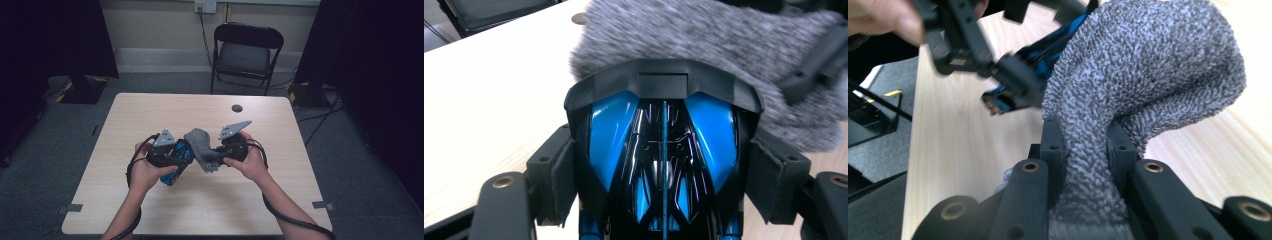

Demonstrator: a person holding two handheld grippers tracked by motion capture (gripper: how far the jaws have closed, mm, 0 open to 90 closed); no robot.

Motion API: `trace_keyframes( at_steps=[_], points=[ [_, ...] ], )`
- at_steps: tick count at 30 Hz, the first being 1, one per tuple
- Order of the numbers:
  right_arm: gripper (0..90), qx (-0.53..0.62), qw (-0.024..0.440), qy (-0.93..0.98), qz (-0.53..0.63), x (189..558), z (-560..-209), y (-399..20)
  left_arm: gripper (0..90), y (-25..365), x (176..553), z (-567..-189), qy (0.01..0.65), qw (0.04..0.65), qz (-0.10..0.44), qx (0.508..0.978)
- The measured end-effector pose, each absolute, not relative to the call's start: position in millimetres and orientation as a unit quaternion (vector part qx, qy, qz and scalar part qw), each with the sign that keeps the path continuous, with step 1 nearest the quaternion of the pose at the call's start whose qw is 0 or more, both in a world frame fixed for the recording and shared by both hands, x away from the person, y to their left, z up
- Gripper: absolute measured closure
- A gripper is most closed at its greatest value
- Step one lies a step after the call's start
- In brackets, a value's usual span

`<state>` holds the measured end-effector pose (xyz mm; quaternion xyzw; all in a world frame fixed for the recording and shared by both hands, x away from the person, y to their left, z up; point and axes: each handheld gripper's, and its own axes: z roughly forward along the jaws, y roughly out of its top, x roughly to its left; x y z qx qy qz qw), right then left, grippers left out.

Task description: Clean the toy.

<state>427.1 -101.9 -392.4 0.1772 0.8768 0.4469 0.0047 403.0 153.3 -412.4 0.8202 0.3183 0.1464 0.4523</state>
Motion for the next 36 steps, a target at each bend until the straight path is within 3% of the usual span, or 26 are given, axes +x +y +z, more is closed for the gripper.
trace_keyframes(
  at_steps=[19,26,36],
  points=[
    [76.1,0.169,-0.011,0.878,0.448,405,-416,-115,25.6,161,406,-413,0.336,0.451,0.154,0.813],
    [76.0,0.212,0.005,0.878,0.430,411,-429,-132,25.6,162,404,-404,0.335,0.459,0.159,0.807],
    [76.0,0.237,0.020,0.858,0.455,418,-414,-121,25.5,138,405,-399,0.312,0.461,0.151,0.817]
  ],
)
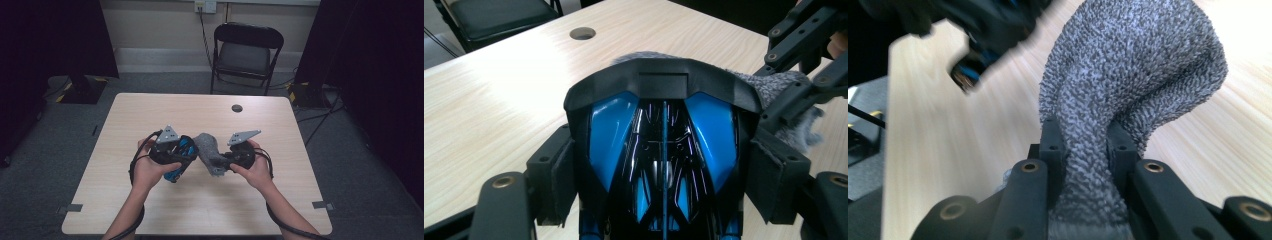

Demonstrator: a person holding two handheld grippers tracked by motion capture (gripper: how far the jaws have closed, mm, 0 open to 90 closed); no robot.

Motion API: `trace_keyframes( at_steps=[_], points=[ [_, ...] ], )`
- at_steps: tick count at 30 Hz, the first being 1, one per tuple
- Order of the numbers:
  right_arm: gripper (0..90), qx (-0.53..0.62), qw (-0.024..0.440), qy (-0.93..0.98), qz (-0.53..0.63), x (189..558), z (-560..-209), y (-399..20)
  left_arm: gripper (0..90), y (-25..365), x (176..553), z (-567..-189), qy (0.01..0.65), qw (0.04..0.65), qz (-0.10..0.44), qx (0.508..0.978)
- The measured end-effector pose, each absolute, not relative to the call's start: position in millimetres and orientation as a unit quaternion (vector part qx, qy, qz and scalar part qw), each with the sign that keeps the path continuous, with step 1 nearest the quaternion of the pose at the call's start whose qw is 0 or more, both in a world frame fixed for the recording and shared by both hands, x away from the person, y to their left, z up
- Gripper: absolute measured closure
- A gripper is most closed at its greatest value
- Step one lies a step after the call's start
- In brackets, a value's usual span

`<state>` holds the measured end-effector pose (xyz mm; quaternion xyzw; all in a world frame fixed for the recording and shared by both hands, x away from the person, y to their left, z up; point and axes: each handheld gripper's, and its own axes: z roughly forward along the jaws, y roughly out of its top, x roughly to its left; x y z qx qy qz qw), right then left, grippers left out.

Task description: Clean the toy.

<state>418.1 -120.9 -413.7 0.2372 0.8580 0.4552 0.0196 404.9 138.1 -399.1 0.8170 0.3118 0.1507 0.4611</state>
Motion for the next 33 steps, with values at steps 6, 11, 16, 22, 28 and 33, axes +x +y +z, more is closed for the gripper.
trace_keyframes(
  at_steps=[6,11,16,22,28,33],
  points=[
    [76.0,0.226,0.014,0.859,0.459,416,-412,-111,25.5,135,406,-398,0.312,0.459,0.152,0.818],
    [76.0,0.226,0.008,0.859,0.459,416,-416,-107,25.5,131,408,-397,0.315,0.461,0.150,0.816],
    [76.0,0.223,0.004,0.862,0.455,414,-419,-100,25.5,124,413,-394,0.314,0.464,0.150,0.814],
    [76.1,0.209,-0.003,0.869,0.448,411,-426,-91,25.6,119,420,-389,0.316,0.465,0.146,0.814],
    [76.1,0.205,-0.011,0.869,0.451,409,-432,-88,25.5,114,424,-386,0.315,0.466,0.146,0.814],
    [76.1,0.203,-0.024,0.869,0.451,408,-439,-85,25.5,110,429,-383,0.319,0.466,0.145,0.812]
  ],
)
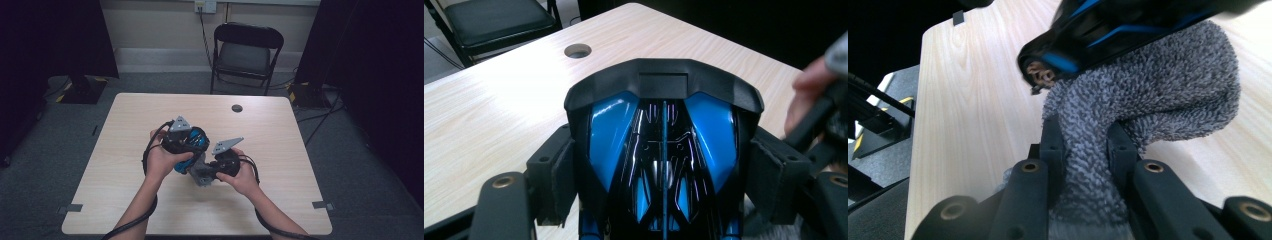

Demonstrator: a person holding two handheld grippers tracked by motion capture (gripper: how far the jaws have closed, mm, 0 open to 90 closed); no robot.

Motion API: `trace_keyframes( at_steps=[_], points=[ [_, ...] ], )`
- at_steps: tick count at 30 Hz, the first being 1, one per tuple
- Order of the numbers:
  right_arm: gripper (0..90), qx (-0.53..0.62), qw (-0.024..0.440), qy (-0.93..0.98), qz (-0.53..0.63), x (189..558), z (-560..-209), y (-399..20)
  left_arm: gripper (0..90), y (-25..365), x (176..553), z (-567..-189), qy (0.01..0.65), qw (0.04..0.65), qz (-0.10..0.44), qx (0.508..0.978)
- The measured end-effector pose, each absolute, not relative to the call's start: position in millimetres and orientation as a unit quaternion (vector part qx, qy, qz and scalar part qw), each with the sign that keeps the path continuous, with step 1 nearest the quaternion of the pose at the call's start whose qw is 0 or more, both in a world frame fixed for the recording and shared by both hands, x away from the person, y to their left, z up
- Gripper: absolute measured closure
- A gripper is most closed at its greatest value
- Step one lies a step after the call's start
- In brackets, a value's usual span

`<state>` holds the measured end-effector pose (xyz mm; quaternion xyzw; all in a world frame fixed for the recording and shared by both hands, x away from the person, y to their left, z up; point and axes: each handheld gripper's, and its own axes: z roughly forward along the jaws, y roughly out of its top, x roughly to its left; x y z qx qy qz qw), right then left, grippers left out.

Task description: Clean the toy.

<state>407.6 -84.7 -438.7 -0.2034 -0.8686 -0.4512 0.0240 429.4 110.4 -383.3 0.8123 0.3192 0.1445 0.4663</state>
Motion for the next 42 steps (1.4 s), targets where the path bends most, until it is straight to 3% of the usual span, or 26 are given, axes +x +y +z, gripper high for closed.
trace_keyframes(
  at_steps=[18,27,42],
  points=[
    [75.9,-0.175,0.037,-0.887,-0.425,397,-449,-91,25.6,119,444,-365,0.341,0.482,0.162,0.790],
    [75.8,-0.222,0.010,-0.876,-0.427,413,-442,-127,25.6,131,436,-373,0.342,0.468,0.160,0.799],
    [75.8,-0.261,-0.028,-0.858,-0.442,443,-410,-142,25.5,128,427,-392,0.324,0.451,0.148,0.819]
  ],
)
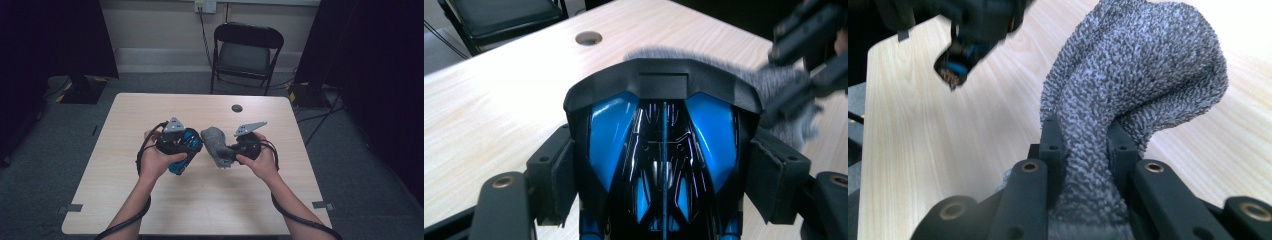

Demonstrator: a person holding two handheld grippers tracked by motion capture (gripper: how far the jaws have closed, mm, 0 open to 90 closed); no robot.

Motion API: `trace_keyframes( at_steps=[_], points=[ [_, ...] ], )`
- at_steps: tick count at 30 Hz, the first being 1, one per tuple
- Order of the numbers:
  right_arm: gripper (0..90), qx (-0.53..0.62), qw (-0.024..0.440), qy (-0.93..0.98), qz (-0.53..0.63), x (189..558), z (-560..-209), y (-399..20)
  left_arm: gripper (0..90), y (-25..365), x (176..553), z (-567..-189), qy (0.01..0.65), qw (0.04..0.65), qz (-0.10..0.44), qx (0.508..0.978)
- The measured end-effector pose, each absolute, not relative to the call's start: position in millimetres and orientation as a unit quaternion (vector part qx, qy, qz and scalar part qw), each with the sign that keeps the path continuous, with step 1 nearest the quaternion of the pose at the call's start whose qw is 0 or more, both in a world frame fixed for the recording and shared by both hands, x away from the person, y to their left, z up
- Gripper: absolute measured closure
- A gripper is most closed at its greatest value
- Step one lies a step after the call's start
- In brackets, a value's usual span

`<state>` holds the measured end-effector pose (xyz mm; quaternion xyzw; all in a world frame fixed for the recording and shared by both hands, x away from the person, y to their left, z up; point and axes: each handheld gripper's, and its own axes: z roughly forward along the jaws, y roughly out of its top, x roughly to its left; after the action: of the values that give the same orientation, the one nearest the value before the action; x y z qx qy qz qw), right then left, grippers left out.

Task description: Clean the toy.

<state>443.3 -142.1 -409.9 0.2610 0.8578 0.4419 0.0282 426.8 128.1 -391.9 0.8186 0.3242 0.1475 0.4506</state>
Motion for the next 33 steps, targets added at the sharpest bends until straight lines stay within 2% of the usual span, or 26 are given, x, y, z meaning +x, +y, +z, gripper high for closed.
trace_keyframes(
  at_steps=[15,33],
  points=[
    [75.8,0.251,0.023,0.851,0.462,444,-400,-134,25.5,110,424,-397,0.303,0.451,0.137,0.829],
    [75.9,0.249,-0.001,0.854,0.457,438,-414,-132,25.5,102,430,-392,0.302,0.457,0.141,0.824]
  ],
)
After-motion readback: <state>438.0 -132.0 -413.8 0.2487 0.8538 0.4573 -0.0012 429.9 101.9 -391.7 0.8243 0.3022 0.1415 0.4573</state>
